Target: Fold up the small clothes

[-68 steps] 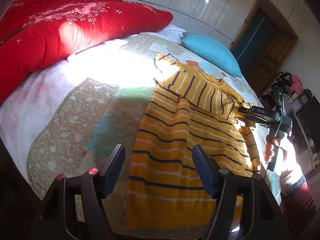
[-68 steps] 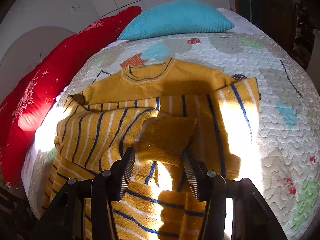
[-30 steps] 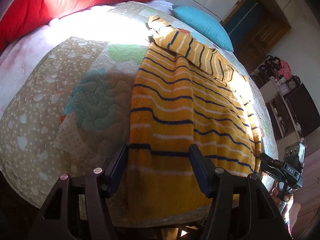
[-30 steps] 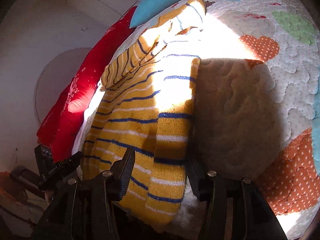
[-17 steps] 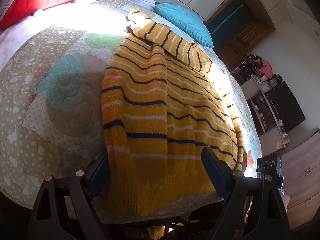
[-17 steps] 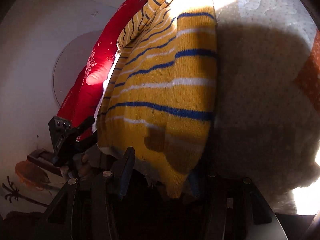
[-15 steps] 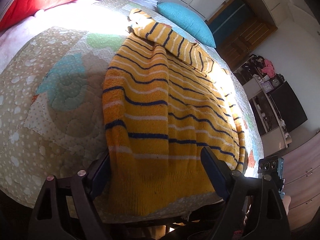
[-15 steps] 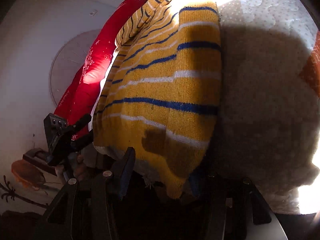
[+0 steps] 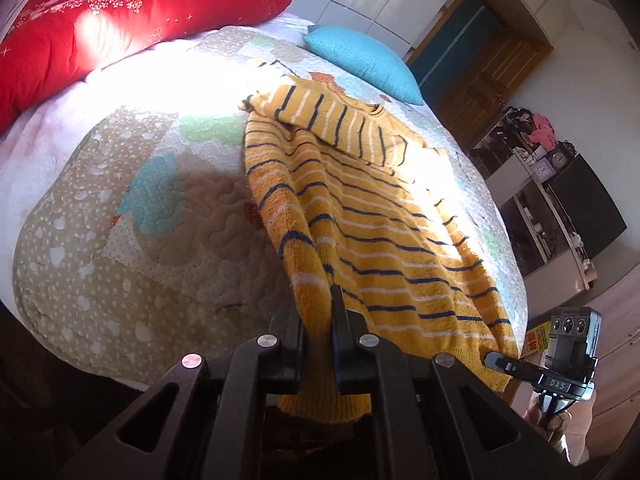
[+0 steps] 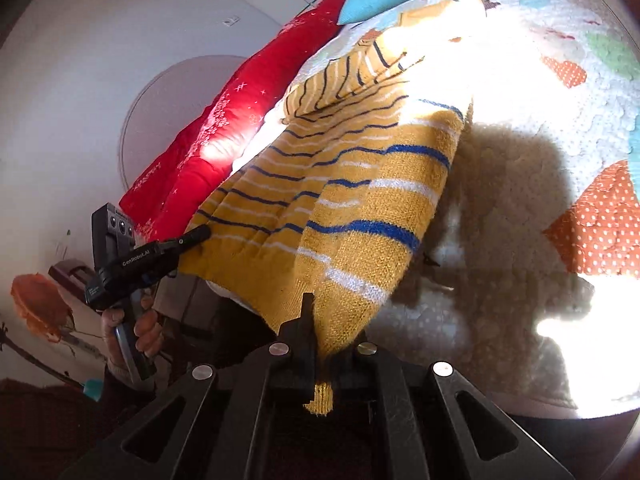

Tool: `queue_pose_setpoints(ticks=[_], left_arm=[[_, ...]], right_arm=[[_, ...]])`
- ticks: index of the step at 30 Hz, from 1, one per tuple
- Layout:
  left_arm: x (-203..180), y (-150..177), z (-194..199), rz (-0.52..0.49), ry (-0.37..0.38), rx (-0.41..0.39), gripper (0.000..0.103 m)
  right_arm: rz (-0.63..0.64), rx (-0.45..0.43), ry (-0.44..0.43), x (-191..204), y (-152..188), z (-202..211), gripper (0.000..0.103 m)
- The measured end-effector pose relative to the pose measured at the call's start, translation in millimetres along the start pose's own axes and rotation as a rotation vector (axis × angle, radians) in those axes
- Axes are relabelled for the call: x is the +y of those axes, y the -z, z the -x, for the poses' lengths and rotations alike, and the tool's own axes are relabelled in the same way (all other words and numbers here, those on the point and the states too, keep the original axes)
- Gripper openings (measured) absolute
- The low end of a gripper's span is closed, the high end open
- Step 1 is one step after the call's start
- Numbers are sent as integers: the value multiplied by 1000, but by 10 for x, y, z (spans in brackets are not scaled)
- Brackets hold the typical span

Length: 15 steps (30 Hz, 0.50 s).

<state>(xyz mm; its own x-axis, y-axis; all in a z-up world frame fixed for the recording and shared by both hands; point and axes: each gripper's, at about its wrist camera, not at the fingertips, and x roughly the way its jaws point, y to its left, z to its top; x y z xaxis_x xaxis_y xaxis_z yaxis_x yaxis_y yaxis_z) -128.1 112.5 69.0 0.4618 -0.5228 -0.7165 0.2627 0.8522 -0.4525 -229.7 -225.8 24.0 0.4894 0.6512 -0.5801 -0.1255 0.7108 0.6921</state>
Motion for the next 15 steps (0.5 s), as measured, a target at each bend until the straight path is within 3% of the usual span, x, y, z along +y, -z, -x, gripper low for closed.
queue_pose_setpoints(ticks=[4,7,10,15], left_arm=[[-1,196,19,21,-20,8,9],[193,169,-82,96,-19,37,9],[328,-55,-93,158,21,13,9],[179,-785,-194,132,16,-98,9]], right_arm=[[-13,35,-15,-27,87,42,6],[-44,33,-16,-156,15,31,6],[-12,-13,-28,-115,-247,102,6],[55,-134,-15,62,-1028,129,6]])
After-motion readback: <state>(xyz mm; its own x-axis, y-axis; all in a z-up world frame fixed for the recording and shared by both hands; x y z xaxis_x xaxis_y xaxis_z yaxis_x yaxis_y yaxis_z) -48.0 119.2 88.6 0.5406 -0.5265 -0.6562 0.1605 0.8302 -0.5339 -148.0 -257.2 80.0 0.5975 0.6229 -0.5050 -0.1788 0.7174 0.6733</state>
